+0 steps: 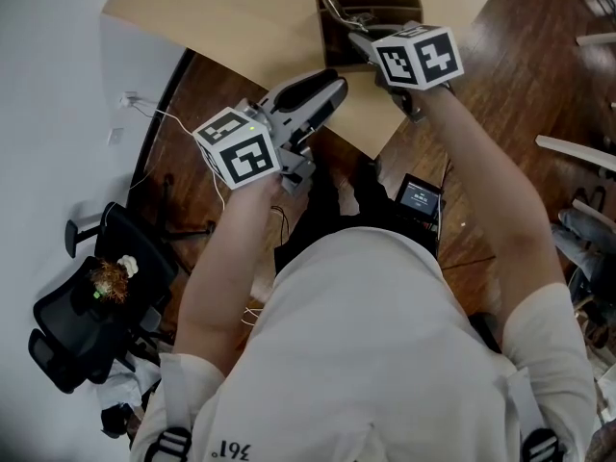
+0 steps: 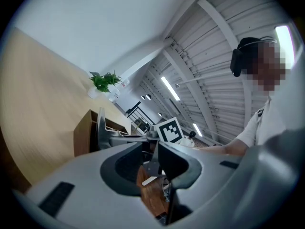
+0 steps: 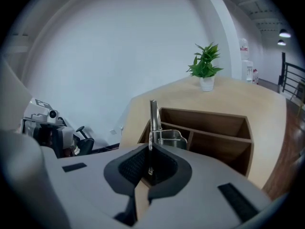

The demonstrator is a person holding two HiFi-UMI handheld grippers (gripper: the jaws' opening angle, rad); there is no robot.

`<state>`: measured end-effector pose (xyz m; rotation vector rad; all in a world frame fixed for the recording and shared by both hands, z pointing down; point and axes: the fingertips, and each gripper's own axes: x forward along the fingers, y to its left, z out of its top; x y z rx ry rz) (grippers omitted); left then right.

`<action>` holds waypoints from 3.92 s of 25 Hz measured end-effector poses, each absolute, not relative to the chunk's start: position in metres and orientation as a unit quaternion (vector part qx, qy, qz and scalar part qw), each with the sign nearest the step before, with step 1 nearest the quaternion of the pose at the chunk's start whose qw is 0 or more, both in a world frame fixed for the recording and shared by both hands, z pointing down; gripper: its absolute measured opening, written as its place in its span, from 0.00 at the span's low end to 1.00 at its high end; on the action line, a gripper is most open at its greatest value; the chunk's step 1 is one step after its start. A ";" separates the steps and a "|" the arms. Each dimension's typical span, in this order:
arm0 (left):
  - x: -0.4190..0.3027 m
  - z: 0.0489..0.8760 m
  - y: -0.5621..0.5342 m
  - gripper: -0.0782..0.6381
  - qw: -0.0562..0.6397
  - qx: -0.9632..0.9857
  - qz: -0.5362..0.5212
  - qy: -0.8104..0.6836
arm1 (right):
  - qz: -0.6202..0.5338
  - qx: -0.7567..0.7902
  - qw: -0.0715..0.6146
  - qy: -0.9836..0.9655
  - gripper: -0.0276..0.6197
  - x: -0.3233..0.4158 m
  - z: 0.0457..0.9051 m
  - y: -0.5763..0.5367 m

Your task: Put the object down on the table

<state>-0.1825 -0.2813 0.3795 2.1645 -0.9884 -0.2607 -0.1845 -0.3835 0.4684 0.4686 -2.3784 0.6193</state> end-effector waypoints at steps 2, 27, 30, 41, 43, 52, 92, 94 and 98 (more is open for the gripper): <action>-0.182 0.381 -0.281 0.23 0.370 0.838 -0.100 -0.388 | 0.233 0.174 0.318 -0.902 0.05 -0.190 0.472 -0.381; -0.179 0.382 -0.283 0.23 0.375 0.841 -0.097 -0.377 | 0.155 0.197 0.332 -0.909 0.20 -0.189 0.471 -0.383; -0.179 0.382 -0.283 0.23 0.373 0.842 -0.096 -0.377 | 0.151 0.201 0.334 -0.908 0.23 -0.186 0.471 -0.384; -0.177 0.381 -0.283 0.23 0.369 0.846 -0.098 -0.373 | 0.136 0.220 0.362 -0.895 0.26 -0.174 0.477 -0.384; -0.176 0.381 -0.284 0.23 0.369 0.845 -0.099 -0.373 | 0.137 0.223 0.366 -0.893 0.27 -0.172 0.479 -0.384; -0.176 0.377 -0.283 0.23 0.363 0.847 -0.105 -0.374 | 0.160 0.241 0.343 -0.894 0.27 -0.156 0.469 -0.382; -0.159 0.307 -0.183 0.22 0.309 0.880 -0.091 -0.349 | 0.265 0.258 0.150 -0.917 0.05 -0.062 0.333 -0.263; -0.157 0.306 -0.182 0.22 0.305 0.881 -0.089 -0.350 | 0.263 0.255 0.149 -0.918 0.05 -0.061 0.331 -0.260; -0.151 0.300 -0.178 0.15 0.293 0.887 -0.084 -0.346 | 0.261 0.250 0.145 -0.921 0.05 -0.060 0.324 -0.252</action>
